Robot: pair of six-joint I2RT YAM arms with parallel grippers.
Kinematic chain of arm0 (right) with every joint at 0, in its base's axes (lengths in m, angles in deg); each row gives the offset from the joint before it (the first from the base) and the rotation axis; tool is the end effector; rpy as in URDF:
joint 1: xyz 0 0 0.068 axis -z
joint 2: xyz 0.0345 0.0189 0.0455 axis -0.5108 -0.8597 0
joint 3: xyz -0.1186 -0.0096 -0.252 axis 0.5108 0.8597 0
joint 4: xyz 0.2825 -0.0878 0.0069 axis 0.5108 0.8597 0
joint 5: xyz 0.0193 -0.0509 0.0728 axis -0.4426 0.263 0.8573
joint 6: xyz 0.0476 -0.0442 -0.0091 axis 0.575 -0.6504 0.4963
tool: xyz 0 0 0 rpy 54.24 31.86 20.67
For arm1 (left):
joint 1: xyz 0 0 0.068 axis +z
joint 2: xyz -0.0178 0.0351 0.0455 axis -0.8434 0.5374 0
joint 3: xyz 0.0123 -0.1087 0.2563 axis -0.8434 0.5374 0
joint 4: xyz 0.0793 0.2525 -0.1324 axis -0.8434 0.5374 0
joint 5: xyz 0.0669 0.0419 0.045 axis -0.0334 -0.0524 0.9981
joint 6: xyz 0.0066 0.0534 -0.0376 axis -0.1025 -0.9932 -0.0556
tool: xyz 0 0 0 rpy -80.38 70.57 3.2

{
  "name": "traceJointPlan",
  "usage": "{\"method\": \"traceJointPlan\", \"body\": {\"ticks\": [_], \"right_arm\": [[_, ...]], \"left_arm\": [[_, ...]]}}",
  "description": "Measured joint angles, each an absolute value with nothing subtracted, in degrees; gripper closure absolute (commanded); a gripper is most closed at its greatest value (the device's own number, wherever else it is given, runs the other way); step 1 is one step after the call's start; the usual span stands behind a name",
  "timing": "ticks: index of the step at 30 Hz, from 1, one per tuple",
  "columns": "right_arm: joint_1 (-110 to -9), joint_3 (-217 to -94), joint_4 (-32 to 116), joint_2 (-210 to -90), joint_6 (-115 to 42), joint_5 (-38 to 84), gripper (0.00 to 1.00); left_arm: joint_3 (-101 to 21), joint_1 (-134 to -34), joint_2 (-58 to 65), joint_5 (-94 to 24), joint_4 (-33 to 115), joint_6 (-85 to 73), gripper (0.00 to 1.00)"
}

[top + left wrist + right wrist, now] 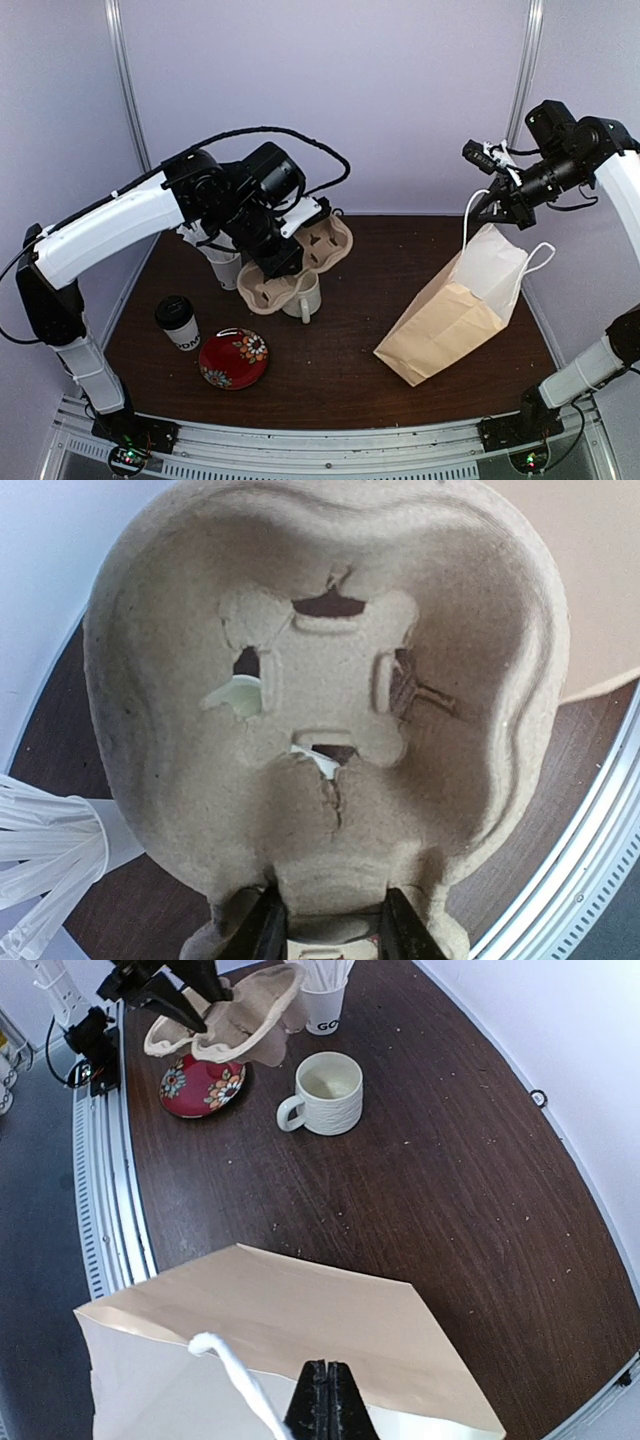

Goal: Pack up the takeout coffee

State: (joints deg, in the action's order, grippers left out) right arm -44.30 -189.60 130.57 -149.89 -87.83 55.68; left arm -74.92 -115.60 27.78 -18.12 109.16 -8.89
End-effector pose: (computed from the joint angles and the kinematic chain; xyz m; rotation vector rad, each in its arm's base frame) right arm 0.2365 0.0914 0.4713 -1.3573 1.9678 0.6717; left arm 0.2181 -0.3360 0.3706 1.0344 2.3778 -0.2430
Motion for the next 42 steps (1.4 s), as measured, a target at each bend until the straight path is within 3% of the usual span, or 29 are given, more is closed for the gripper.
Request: {"method": "traceJointPlan", "body": {"ticks": [14,26,32,42], "right_arm": [[-52.21,-174.08,119.60,-144.07,-75.72,59.16,1.00],[-55.97,-177.20,115.53,-145.06,-68.27,65.17,1.00],[-56.35,-179.22,115.43,-147.90,-67.29,67.66,1.00],[-58.77,-180.40,118.92,-149.45,-69.78,70.13,1.00]], "left_arm": [[-79.90,-115.78,23.06,-18.43,112.33,-9.59,0.76],[-71.58,-120.11,6.51,-40.13,89.06,-18.66,0.77],[-71.38,-121.88,13.62,-49.81,79.79,-24.72,0.76],[-72.89,-123.21,23.34,-55.13,78.54,-32.65,0.76]]}}
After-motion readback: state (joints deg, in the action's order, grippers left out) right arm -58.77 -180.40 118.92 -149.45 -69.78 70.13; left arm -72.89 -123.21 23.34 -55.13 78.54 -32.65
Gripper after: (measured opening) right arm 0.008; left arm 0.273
